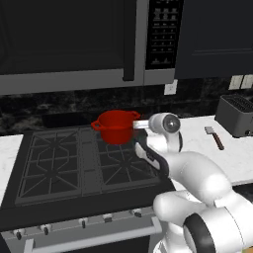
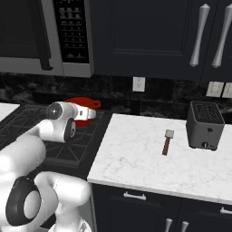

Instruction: Put the lime and garlic in the pot. Retrieve the spatula and lightly stir the vegetables in the pot.

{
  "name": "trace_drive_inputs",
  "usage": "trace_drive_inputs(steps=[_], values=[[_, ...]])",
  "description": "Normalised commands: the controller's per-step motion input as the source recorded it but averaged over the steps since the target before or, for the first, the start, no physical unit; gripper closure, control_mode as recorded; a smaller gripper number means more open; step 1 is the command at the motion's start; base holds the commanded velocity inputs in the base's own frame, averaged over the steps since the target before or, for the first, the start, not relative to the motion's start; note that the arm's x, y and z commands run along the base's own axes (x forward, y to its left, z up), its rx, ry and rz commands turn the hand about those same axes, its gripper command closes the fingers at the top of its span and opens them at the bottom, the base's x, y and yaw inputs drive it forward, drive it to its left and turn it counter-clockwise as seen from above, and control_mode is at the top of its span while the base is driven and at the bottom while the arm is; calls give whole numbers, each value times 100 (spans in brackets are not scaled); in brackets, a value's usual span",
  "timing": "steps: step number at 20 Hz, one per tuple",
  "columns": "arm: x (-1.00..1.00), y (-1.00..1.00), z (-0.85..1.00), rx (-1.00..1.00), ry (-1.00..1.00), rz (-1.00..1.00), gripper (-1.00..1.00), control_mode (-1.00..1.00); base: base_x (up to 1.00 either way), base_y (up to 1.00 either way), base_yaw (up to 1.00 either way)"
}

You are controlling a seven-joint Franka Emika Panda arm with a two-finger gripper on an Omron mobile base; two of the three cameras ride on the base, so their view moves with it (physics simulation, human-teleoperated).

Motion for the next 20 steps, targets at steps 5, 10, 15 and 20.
trace_drive_inputs(steps=[5,10,15,20], values=[[-8,-100,-4,0,21,-1,-100,-100,0,0,0],[-2,-100,-45,0,27,-1,-100,-100,0,0,0],[0,-100,-64,0,32,-4,-100,-100,0,0,0],[24,-100,-25,0,28,-30,-100,-100,0,0,0]])
